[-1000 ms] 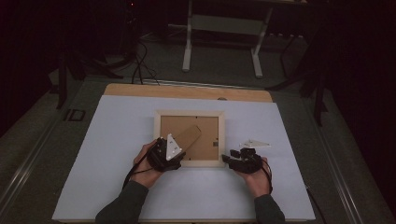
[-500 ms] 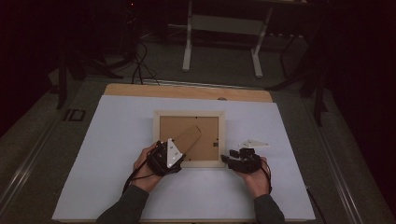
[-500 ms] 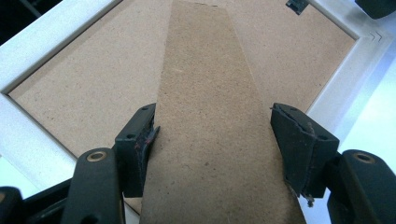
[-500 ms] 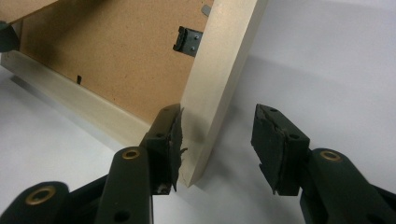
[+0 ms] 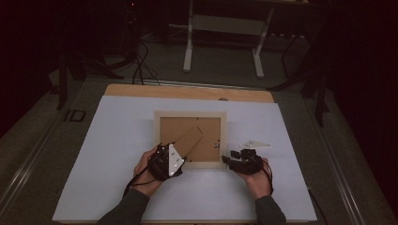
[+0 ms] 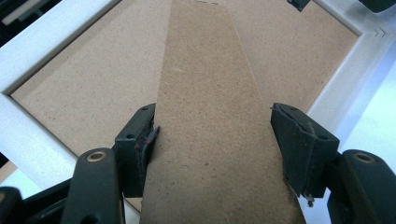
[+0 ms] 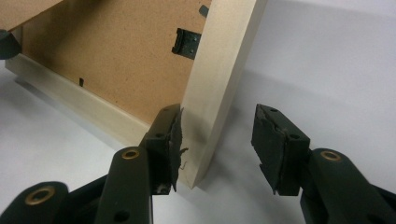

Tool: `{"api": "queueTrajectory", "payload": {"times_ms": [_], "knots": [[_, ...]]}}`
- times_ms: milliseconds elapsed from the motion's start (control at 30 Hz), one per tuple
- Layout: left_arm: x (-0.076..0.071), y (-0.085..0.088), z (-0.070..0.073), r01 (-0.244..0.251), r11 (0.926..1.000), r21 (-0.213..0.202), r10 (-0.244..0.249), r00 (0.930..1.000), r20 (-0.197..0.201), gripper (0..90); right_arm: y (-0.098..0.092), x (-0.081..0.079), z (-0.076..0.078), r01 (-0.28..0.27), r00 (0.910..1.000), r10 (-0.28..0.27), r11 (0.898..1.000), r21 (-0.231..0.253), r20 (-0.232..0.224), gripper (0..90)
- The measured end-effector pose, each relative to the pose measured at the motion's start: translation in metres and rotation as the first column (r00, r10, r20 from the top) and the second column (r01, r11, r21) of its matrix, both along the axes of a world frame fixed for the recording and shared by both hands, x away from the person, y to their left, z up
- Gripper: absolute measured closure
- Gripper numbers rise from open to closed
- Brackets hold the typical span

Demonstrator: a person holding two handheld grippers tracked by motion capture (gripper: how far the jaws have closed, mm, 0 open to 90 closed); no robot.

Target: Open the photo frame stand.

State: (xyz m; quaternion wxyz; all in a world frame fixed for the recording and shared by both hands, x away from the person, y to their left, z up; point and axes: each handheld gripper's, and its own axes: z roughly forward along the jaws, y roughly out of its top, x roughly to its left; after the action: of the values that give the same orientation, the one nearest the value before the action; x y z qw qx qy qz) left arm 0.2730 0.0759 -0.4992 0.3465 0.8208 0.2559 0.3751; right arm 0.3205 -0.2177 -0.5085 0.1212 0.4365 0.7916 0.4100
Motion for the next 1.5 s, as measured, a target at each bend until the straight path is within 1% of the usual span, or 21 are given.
{"api": "queueTrajectory", "payload": {"times_ms": [167,200,267,333,433,467,500,600,700,733,800,867,900,933,967,1033,1167,1267,1300,1400,1500], "knots": [[-0.001,0.000,0.000,0.000,1.0000,0.002,0.000,1.0000,0.004,36.9,0.007,0.000,0.001,-0.016,0.9999,0.016,1.000,-0.014,0.004,52.0],[-0.001,0.000,0.000,-0.001,1.0000,0.004,0.001,1.0000,0.006,36.9,0.010,0.001,0.003,-0.025,0.9997,0.025,1.000,-0.019,0.007,51.6],[-0.002,0.000,-0.001,0.000,1.0000,0.005,0.000,0.9999,0.011,36.9,0.011,0.001,0.004,-0.026,0.9996,0.026,0.999,-0.020,0.010,51.6],[-0.002,-0.001,-0.001,-0.003,1.0000,0.008,0.002,0.9998,0.019,37.0,0.012,0.005,0.009,-0.030,0.9993,0.031,0.999,-0.023,0.021,51.4],[-0.003,-0.001,-0.002,-0.001,1.0000,0.008,0.001,0.9998,0.022,37.0,0.011,0.013,0.017,-0.023,0.9992,0.023,0.999,-0.027,0.032,50.8],[-0.003,-0.001,-0.002,-0.001,1.0000,0.009,0.001,0.9997,0.023,37.0,0.011,0.018,0.023,-0.022,0.9992,0.023,0.999,-0.040,0.034,50.5],[-0.003,-0.001,-0.002,0.000,1.0000,0.009,0.000,0.9997,0.024,37.0,0.011,0.018,0.023,-0.022,0.9992,0.023,0.999,-0.040,0.034,50.5],[-0.004,-0.001,-0.002,-0.001,0.9999,0.014,0.001,0.9996,0.028,36.9,0.011,0.026,0.031,-0.025,0.9991,0.027,0.999,-0.044,0.033,49.7],[-0.005,-0.002,-0.002,-0.002,0.9999,0.015,0.001,0.9994,0.034,36.9,0.013,0.034,0.037,-0.040,0.9991,0.040,0.999,-0.014,0.013,48.8],[-0.005,-0.002,-0.002,-0.003,0.9998,0.018,0.002,0.9993,0.037,36.9,0.014,0.040,0.040,-0.040,0.9992,0.040,0.999,0.002,0.001,48.8],[-0.006,-0.002,-0.002,-0.003,0.9998,0.019,0.002,0.9990,0.044,36.9,0.014,0.043,0.041,-0.040,0.9992,0.040,0.999,0.004,0.002,48.8],[-0.007,-0.002,-0.002,-0.002,0.9998,0.020,0.001,0.9988,0.048,36.9,0.014,0.049,0.044,-0.043,0.9989,0.043,0.999,0.028,-0.016,48.8],[-0.007,-0.002,-0.002,-0.002,0.9998,0.020,0.001,0.9988,0.048,36.9,0.014,0.049,0.044,-0.043,0.9989,0.043,0.999,0.028,-0.016,48.8],[-0.007,-0.003,-0.003,-0.002,0.9998,0.018,0.001,0.9986,0.052,36.9,0.015,0.057,0.046,-0.049,0.9983,0.050,0.999,0.013,-0.030,49.2],[-0.007,-0.003,-0.003,-0.004,0.9998,0.018,0.003,0.9986,0.053,36.9,0.015,0.059,0.046,-0.053,0.9981,0.053,0.999,0.003,-0.033,49.4],[-0.009,-0.004,-0.003,-0.001,0.9995,0.032,-0.001,0.9975,0.070,36.9,0.016,0.063,0.047,-0.065,0.9971,0.064,0.998,-0.010,-0.040,49.6],[-0.010,-0.005,-0.003,-0.001,0.9994,0.035,-0.002,0.9967,0.081,36.9,0.016,0.069,0.049,-0.097,0.9938,0.096,0.995,-0.019,-0.056,49.9],[-0.011,-0.005,-0.003,0.000,0.9993,0.038,-0.003,0.9964,0.084,36.9,0.014,0.073,0.049,-0.120,0.9899,0.119,0.993,-0.009,-0.078,50.3],[-0.011,-0.005,-0.003,0.001,0.9992,0.041,-0.005,0.9961,0.088,36.9,0.014,0.075,0.050,-0.129,0.9873,0.128,0.992,-0.001,-0.094,50.3],[-0.013,-0.006,-0.003,0.003,0.9990,0.046,-0.008,0.9942,0.107,36.9,0.014,0.079,0.050,-0.159,0.9796,0.160,0.987,0.018,-0.122,50.2],[-0.013,-0.006,-0.003,0.008,0.9988,0.049,-0.013,0.9936,0.112,36.9,0.013,0.083,0.050,-0.183,0.9716,0.188,0.982,0.043,-0.144,50.2]]}}
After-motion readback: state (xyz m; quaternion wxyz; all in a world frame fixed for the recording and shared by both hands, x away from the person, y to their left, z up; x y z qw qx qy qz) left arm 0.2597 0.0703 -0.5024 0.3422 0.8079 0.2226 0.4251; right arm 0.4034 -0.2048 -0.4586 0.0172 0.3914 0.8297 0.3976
